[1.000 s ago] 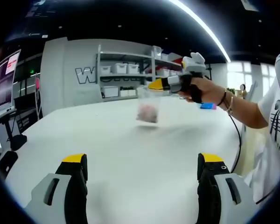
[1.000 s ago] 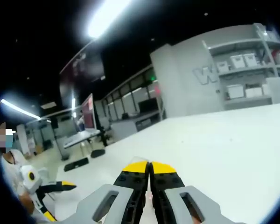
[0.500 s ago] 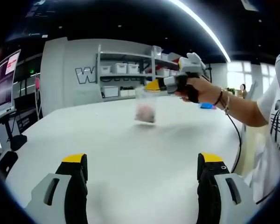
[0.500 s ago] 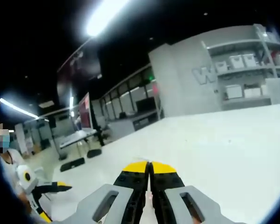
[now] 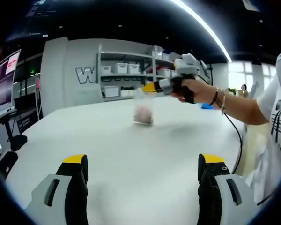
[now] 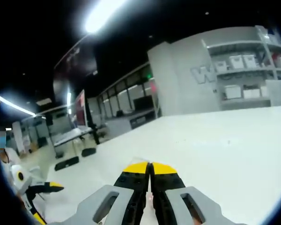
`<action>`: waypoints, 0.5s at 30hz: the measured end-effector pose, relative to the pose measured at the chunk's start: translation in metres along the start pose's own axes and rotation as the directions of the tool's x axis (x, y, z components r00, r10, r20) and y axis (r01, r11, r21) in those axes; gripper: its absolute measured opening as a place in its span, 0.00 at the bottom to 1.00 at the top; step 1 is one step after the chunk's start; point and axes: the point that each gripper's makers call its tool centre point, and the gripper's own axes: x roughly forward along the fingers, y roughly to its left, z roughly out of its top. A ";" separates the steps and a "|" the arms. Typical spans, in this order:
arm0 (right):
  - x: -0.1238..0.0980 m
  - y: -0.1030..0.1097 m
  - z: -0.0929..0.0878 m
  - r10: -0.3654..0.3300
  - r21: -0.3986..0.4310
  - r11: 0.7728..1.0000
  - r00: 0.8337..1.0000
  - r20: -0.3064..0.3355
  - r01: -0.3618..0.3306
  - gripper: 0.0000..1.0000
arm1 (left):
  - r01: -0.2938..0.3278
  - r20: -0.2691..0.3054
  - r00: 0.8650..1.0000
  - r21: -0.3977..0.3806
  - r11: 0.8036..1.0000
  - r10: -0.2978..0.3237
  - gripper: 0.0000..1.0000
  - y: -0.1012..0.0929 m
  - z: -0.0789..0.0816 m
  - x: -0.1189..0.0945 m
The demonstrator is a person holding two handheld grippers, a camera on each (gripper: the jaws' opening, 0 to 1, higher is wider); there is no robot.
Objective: Open the resealable bag by pulling the two sides of the seal apart until the entire bag opening is separated and visibly accessible.
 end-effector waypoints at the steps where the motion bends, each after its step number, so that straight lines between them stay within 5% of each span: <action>1: 0.000 -0.001 0.000 -0.003 0.002 1.000 1.000 0.001 0.003 0.00 | 0.000 0.000 1.000 0.000 1.000 0.000 0.96 0.000 0.000 0.000; 15: 0.017 -0.012 0.010 -0.029 -0.005 1.000 1.000 0.000 0.029 0.00 | -0.008 0.004 1.000 -0.001 1.000 0.008 0.96 0.005 0.002 0.000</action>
